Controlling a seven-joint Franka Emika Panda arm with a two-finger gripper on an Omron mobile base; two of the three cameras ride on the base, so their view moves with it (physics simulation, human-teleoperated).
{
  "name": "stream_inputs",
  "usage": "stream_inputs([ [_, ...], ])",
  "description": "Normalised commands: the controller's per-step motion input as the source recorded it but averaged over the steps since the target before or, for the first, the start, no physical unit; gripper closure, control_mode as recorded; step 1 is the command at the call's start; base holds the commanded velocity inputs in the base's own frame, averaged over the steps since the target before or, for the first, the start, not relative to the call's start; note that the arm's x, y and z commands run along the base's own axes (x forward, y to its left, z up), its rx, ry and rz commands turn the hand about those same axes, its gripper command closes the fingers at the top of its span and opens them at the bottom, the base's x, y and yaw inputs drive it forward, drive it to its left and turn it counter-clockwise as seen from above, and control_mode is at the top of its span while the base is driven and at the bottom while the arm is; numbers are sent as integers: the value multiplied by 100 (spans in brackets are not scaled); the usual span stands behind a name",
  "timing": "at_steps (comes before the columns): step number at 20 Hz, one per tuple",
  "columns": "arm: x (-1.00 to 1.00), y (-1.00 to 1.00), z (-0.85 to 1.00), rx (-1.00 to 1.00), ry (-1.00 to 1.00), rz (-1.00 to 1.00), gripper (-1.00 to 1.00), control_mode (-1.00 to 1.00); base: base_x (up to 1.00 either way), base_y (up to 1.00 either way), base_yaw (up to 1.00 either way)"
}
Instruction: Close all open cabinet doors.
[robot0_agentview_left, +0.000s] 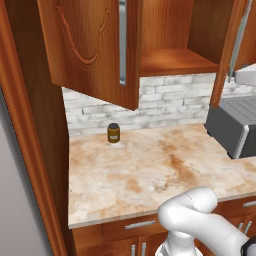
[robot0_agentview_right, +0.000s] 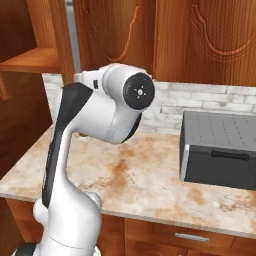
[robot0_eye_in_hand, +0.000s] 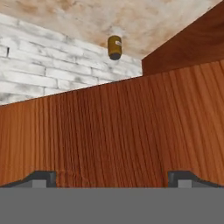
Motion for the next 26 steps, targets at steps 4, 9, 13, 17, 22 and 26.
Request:
stream_inputs([
  [4, 87, 23, 0, -1, 0, 5, -100, -100, 0, 0, 0],
  [9, 98, 11, 0, 0, 0, 7, -100, -100, 0, 0, 0],
  [13, 85, 24, 0, -3, 0, 2, -100, -100, 0, 0, 0],
  [17, 74, 39, 0, -7, 0, -1, -100, -100, 0, 0, 0],
  [22, 81, 39, 0, -7, 0, -2, -100, -100, 0, 0, 0],
  [26, 87, 35, -1, -6, 0, -3, -100, -100, 0, 0, 0],
])
